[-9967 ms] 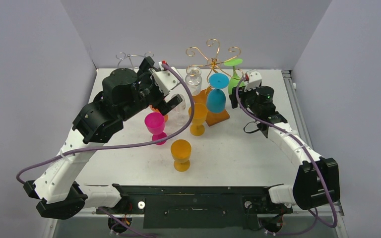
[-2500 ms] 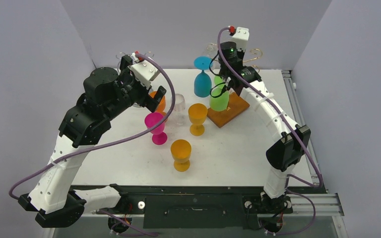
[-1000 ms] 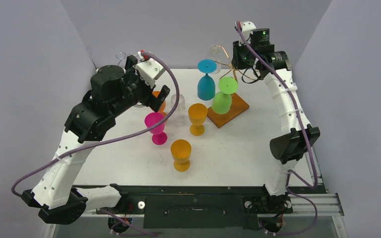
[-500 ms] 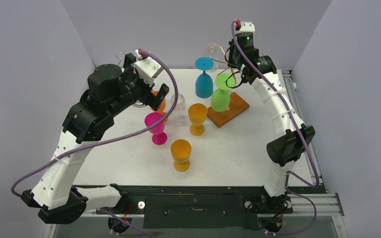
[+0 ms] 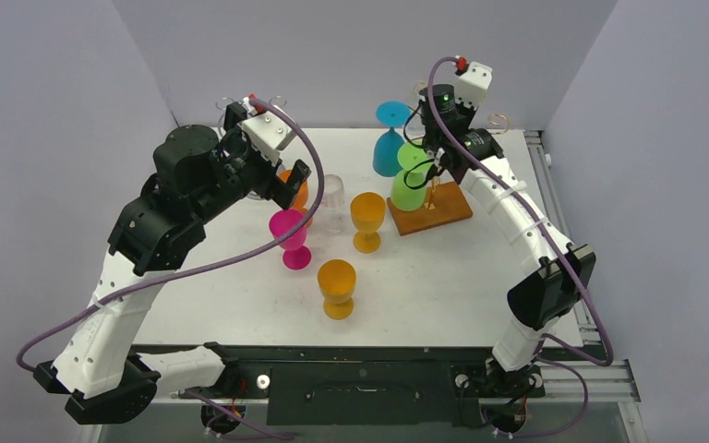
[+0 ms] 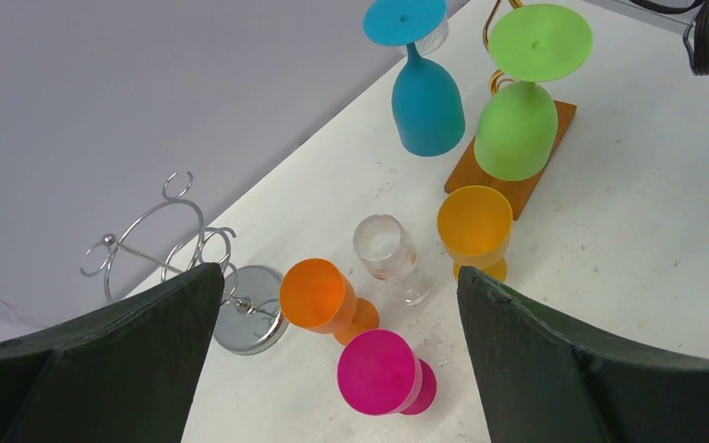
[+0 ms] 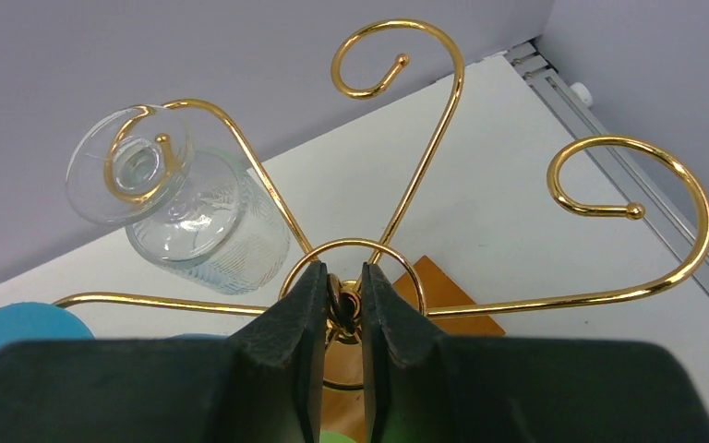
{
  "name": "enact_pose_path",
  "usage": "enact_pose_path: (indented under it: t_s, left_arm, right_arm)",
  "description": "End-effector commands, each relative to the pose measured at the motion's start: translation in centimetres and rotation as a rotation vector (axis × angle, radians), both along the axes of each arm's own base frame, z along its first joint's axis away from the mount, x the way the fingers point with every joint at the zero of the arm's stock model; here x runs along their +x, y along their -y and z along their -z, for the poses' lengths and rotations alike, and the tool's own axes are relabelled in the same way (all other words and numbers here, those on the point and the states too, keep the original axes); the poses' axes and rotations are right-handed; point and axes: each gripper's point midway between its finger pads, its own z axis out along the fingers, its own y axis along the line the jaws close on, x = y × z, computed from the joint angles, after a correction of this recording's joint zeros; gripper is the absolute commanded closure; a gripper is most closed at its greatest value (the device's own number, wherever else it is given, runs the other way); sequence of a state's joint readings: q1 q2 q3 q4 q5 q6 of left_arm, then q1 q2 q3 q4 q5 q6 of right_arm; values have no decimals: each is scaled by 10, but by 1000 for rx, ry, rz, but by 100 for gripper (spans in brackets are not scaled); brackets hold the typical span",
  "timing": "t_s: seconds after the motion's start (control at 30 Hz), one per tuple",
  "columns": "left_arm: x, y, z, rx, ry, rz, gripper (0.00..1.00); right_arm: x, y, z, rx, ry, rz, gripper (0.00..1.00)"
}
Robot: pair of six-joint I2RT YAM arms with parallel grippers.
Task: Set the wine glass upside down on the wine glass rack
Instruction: Adjust the wine rack at the center of the board.
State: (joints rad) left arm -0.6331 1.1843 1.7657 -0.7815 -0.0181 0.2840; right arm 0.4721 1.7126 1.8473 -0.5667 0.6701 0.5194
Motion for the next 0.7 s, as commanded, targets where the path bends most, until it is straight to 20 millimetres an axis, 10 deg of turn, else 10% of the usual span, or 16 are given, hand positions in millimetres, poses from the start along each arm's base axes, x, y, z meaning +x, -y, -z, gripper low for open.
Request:
enact_pose_path:
  t_s: [0.0,0.4,0.67]
  left_arm:
    - [-6,-1,-18,-57,45,10,4]
    - [-8,-2,-13,-56,46,13,4]
    - [-11,-5,-13,-56,53,12,4]
  right_arm:
    - [-12,23,-74,135,277,227,100]
    - [10,13,-91,263,376,281,99]
    - [-14,14,-83,223,390,138,54]
